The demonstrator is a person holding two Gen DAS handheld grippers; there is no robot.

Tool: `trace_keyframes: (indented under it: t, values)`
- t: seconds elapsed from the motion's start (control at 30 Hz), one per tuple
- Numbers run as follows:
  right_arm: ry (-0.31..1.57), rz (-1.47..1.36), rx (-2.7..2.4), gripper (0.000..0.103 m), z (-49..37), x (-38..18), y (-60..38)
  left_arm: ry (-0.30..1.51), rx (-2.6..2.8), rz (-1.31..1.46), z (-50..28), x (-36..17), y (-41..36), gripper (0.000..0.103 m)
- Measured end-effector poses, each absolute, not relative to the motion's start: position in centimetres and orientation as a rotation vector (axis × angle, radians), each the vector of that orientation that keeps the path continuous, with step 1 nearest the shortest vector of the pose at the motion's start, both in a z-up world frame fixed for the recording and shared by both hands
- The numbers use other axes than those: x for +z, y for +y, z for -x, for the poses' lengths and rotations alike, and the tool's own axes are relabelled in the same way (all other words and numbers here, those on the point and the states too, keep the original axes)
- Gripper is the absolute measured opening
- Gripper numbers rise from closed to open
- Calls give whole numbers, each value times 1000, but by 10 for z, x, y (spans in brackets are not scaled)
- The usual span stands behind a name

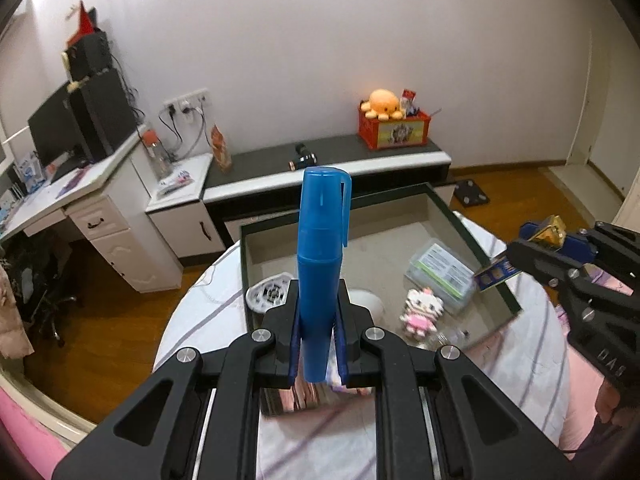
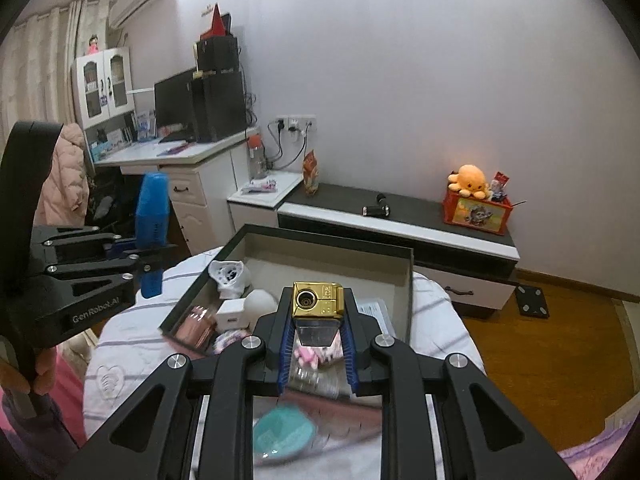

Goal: Organize rigid objects
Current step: 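Lift the highlighter and gold-blue box and carry them over the pink box, then lower both items into the pink box and open both tools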

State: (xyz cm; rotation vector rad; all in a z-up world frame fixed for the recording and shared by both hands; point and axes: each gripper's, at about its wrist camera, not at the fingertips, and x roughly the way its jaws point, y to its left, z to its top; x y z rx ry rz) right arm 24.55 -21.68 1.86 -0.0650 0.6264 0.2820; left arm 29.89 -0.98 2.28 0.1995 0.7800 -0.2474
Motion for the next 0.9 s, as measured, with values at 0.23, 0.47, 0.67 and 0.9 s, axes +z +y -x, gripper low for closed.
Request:
trace_keyframes:
  t: [0.23,0.47,0.67,0.9]
  values:
    - [755,74,299,21,-330,-17,-208,917,-267,-219,-374,-13,-20,14]
    - [849,88,280,21,-381,-51,-205,1041,-224,-211,-413,-52,-17,14]
    - [878,90,221,84,-391,-60,-212,1101,-173,-151,-421,-60,-4,99]
    - [862,76,209,84,-391,-51,-221,1086,-160,-135,-419,-58,3,99]
